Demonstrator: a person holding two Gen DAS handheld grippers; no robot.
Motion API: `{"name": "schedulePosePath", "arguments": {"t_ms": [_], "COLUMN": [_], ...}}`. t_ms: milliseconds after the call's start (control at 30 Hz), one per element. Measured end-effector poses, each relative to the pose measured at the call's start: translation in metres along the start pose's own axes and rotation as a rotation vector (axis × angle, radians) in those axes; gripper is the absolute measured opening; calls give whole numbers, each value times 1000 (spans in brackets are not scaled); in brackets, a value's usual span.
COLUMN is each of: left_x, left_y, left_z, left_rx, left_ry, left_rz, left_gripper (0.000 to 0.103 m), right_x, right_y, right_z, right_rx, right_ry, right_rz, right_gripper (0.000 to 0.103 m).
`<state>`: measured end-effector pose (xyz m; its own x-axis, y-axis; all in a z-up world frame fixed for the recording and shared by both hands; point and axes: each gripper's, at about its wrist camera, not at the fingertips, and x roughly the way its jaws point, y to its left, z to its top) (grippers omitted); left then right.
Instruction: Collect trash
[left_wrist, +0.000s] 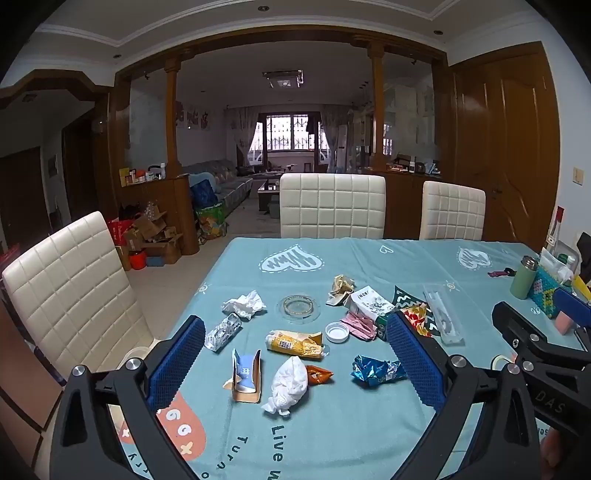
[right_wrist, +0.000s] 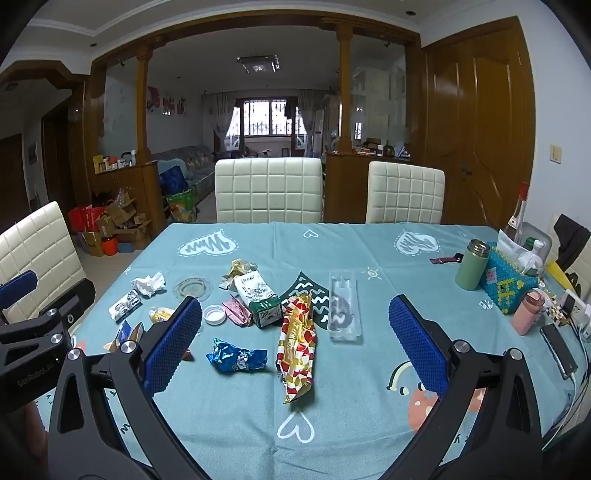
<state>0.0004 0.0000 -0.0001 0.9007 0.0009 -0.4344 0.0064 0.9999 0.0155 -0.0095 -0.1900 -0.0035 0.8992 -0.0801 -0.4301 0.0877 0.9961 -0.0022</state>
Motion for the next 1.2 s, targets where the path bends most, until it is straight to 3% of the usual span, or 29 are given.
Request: {"name": "schedulePosePath", "arguments": {"t_ms": [1200], "left_x": [-1], "left_y": [-3], "left_z": [0], "left_rx": [9], "left_ry": [6], "left_rz": [-35], "left_gripper": [96], "right_x": [-2], "right_y": [2], "right_z": [-1], "right_rx": [-6], "right_ry": [4], "right_rz": [-3], "right_gripper": [100]}}
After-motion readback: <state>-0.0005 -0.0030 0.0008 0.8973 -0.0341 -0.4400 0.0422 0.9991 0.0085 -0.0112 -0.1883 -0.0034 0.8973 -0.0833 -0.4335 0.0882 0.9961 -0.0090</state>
